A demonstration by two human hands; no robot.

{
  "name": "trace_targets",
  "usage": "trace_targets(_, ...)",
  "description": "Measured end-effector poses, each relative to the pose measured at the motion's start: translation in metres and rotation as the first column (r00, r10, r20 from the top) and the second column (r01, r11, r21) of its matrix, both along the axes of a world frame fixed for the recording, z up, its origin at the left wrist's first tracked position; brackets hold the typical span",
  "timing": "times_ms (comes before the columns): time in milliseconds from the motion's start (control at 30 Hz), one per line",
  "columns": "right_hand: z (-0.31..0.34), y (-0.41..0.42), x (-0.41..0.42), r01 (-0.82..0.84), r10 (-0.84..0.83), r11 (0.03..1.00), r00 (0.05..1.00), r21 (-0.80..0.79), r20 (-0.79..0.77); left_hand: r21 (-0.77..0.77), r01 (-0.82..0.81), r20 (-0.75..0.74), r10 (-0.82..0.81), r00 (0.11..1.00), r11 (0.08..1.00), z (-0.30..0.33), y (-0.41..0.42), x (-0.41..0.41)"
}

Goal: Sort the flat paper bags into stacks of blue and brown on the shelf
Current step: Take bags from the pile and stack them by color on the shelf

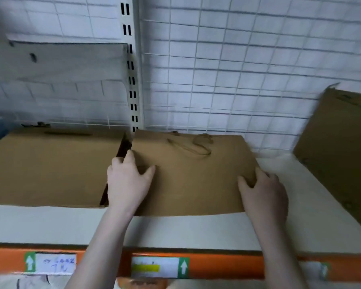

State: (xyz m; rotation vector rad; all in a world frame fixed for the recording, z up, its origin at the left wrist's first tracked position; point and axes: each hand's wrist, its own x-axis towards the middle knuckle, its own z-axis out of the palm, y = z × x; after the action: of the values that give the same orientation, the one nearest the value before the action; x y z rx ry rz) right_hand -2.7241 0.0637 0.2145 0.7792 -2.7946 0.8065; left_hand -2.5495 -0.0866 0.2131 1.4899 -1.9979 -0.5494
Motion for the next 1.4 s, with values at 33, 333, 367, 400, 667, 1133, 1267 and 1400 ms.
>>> trace_targets(33, -0.001, 0.002, -0.011, -0.01, 0.01, 1.0, 1.0, 0.005, -0.001, 0.0, -0.013, 0.011, 0.013, 1.0, 1.0, -0.001, 0.003, -0.011)
trace_targets(333, -0.012, -0.01, -0.064, -0.102, 0.102, 0.988, 0.995, 0.112, 0.003, -0.003, -0.116, 0.088, 0.116, 0.989, 0.993, -0.026, 0.006, -0.052)
trace_targets(367, -0.012, -0.013, -0.066, -0.114, 0.114, 0.987, 0.994, 0.116, 0.007, -0.011, -0.123, 0.096, 0.124, 0.988, 0.992, -0.025, 0.006, -0.052)
trace_targets(400, -0.013, -0.017, -0.067, -0.126, 0.125, 0.985, 0.992, 0.118, 0.013, -0.016, -0.129, 0.101, 0.13, 0.986, 0.992, -0.025, 0.005, -0.052)
trace_targets(667, -0.016, -0.031, -0.065, -0.197, 0.197, 0.961, 0.98, 0.195, 0.017, 0.04, -0.09, 0.133, 0.084, 0.988, 0.995, -0.024, -0.015, -0.053)
trace_targets(1133, -0.018, -0.04, -0.067, -0.173, 0.169, 0.97, 0.985, 0.172, 0.037, 0.051, -0.061, 0.18, 0.051, 0.982, 0.997, -0.027, -0.03, -0.064)
trace_targets(1267, -0.021, -0.036, -0.064, -0.172, 0.183, 0.974, 0.981, 0.146, -0.062, -0.05, -0.098, 0.189, 0.105, 0.976, 0.994, -0.024, -0.015, -0.063)
trace_targets(1400, -0.019, -0.031, -0.056, -0.263, 0.266, 0.964, 0.961, 0.047, -0.074, -0.148, -0.148, 0.166, 0.172, 0.971, 0.978, -0.024, 0.005, -0.055)
